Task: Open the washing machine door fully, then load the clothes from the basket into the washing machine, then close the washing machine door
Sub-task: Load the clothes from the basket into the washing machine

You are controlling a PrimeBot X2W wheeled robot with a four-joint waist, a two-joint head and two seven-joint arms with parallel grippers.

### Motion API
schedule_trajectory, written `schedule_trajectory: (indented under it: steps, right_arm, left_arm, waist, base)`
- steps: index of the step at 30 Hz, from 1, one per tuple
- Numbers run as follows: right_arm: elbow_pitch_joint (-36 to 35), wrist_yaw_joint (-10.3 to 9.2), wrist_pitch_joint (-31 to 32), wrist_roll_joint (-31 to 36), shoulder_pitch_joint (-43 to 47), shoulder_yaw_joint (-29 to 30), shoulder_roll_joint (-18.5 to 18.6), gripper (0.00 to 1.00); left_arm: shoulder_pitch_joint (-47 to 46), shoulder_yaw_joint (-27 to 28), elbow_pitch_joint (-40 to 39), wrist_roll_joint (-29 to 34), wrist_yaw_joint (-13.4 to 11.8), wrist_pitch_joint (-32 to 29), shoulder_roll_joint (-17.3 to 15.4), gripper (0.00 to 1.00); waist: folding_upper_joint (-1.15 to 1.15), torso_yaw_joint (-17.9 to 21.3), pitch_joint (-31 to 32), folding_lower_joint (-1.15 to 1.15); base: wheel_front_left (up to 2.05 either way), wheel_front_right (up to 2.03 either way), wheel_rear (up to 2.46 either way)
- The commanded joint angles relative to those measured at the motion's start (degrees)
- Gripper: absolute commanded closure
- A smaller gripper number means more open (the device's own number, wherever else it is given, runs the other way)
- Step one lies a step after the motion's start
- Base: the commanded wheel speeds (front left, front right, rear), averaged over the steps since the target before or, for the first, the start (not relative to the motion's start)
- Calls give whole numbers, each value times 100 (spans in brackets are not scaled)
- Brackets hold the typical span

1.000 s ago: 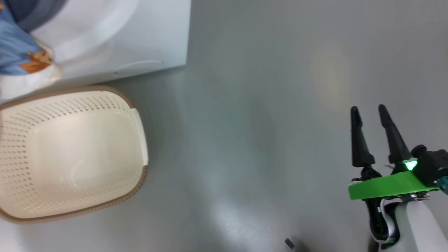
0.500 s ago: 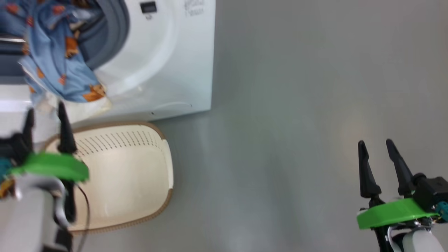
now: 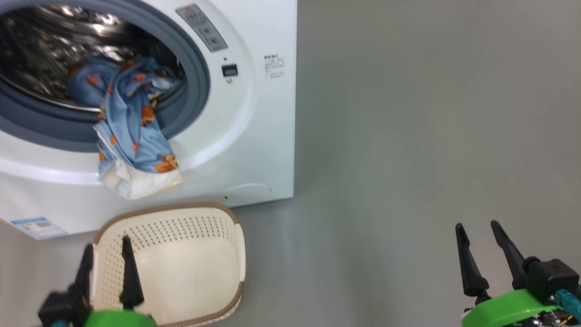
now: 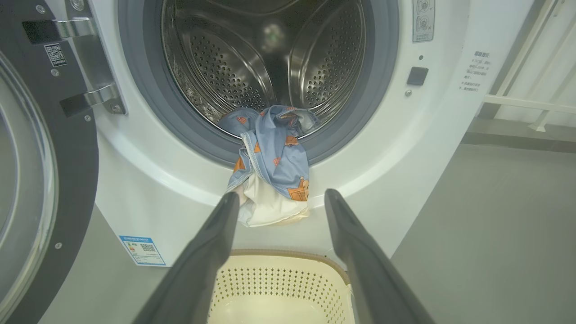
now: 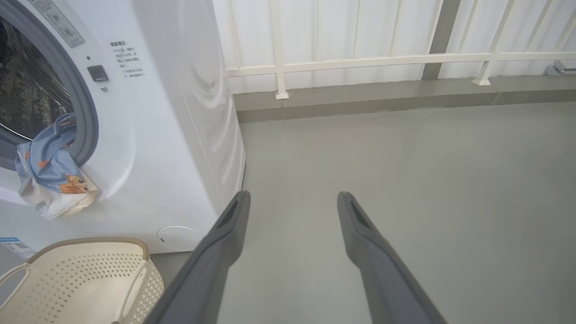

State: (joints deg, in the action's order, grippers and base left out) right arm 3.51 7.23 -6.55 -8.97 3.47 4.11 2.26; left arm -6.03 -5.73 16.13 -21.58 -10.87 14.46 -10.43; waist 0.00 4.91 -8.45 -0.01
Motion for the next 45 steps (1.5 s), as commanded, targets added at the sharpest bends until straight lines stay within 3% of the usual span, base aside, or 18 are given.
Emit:
schedule_trajectory:
  steps: [1,17,45]
  right_arm:
    - [-208,25,34,89,40,-141,89,0]
    - [-524,25,384,-28,436,-191,107,0]
    - [-523,25,383,-37,413,-266,82,0]
  left_arm:
    - [116,176,-252,51,-48,52,-61,0]
    - [903,-46,-528,115,-81,-12,74,0]
    - [716,-178,-373,59,-95,-23,49,0]
  waist:
    - [0,-92,373,1]
    - [0,-232,765,1]
    - [0,-260,691,1]
  base:
    - [0,0,0]
    - [0,0,0]
    - [0,0,0]
